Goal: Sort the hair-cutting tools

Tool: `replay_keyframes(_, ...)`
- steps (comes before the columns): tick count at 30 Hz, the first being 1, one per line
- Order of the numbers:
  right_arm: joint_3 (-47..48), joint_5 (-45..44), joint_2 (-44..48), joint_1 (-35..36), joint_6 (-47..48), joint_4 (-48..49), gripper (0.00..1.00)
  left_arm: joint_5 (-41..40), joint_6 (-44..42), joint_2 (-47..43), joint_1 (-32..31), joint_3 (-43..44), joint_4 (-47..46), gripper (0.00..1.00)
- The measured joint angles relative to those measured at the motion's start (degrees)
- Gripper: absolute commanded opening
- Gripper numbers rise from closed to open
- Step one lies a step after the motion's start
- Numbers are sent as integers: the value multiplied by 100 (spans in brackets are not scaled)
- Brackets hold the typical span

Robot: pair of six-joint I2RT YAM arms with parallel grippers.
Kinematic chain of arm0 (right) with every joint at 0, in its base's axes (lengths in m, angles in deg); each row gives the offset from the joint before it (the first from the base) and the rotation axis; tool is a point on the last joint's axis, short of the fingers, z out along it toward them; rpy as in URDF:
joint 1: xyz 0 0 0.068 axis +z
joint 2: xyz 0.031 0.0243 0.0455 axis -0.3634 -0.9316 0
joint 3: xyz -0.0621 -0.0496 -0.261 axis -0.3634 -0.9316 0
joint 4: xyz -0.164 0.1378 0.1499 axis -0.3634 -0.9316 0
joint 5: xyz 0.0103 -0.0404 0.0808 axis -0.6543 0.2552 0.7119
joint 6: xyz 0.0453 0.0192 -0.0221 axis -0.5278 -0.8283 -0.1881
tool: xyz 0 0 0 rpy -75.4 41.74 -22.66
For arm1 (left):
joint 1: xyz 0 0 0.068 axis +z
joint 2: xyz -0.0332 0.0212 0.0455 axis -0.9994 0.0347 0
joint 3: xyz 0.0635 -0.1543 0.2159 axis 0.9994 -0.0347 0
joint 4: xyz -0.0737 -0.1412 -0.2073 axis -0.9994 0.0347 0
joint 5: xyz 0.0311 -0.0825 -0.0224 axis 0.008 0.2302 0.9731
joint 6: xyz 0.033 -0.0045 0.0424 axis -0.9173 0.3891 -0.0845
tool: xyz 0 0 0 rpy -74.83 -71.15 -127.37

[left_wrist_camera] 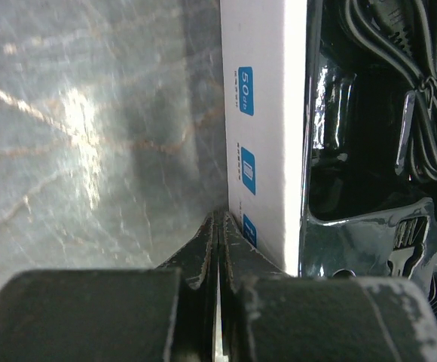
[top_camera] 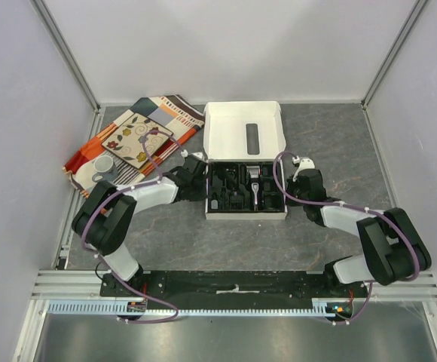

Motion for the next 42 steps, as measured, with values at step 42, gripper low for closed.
replay_keyframes(42,2367,2756,-2986,-2732,-1794,1537,0,2951,186,1167,2232,1104,-1318,2)
